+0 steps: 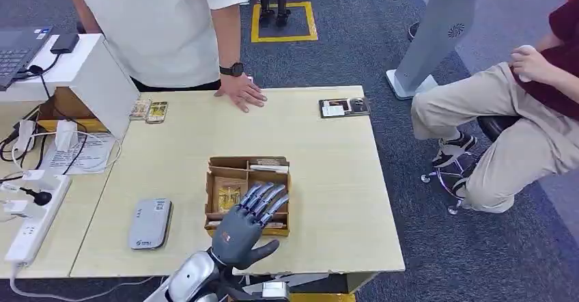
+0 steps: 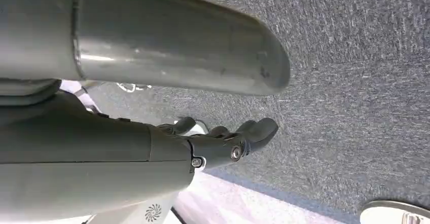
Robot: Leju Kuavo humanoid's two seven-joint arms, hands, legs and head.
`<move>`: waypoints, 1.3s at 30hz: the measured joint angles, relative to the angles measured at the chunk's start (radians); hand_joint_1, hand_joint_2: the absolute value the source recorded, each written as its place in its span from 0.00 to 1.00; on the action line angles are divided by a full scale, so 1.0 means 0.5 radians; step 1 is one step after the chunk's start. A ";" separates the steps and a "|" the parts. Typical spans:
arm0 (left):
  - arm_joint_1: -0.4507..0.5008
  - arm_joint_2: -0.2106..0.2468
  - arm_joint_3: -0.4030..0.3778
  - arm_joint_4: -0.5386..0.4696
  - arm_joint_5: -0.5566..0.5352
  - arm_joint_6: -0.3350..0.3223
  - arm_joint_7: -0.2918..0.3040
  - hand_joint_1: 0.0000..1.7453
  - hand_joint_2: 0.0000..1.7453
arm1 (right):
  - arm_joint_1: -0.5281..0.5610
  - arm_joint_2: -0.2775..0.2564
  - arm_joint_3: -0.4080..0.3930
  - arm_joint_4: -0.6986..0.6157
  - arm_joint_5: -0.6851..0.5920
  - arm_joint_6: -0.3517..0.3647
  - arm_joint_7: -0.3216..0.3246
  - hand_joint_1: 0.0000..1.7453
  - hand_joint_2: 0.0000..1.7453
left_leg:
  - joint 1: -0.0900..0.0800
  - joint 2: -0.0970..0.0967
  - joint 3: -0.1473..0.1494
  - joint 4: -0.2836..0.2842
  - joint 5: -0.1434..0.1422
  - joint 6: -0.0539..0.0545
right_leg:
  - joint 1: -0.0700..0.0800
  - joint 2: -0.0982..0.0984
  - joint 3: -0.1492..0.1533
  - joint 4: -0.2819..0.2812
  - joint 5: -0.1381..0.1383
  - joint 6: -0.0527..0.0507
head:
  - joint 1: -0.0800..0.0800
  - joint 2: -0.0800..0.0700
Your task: Pass the card to the sensor for recognition and then transmit it.
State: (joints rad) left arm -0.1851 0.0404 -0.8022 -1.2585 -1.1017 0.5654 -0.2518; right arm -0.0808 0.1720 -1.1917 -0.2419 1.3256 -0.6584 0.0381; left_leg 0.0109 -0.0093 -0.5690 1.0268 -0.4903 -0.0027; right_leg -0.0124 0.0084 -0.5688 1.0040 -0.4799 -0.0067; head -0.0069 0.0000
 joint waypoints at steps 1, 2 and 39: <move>-0.005 -0.005 -0.006 0.008 0.005 -0.008 0.000 0.00 1.00 | 0.000 0.000 0.001 0.000 0.002 0.003 0.000 0.00 0.00 | 0.000 0.000 0.000 0.000 0.000 0.000 | 0.000 0.000 0.000 0.000 0.000 0.000 | 0.000 0.000; -0.012 -0.008 -0.013 0.018 0.008 -0.023 0.001 0.00 1.00 | -0.001 0.000 0.002 0.000 0.002 0.006 0.000 0.00 0.00 | 0.000 0.000 0.000 0.000 0.000 0.000 | 0.000 0.000 0.000 0.000 0.000 0.000 | 0.000 0.000; 0.015 -0.092 0.007 0.263 -0.543 0.248 0.300 0.00 1.00 | -0.001 0.000 0.017 0.008 -0.018 0.007 0.008 0.00 0.00 | 0.000 0.000 -0.001 0.000 0.000 0.000 | 0.000 0.000 0.000 0.000 0.000 0.000 | 0.000 0.000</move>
State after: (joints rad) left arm -0.1776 -0.0058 -0.7987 -1.1269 -1.3730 0.6893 -0.1019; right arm -0.0815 0.1720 -1.1833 -0.2380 1.3168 -0.6550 0.0420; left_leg 0.0110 -0.0095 -0.5695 1.0268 -0.4903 -0.0026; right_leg -0.0124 0.0082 -0.5688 1.0041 -0.4800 -0.0067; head -0.0069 0.0000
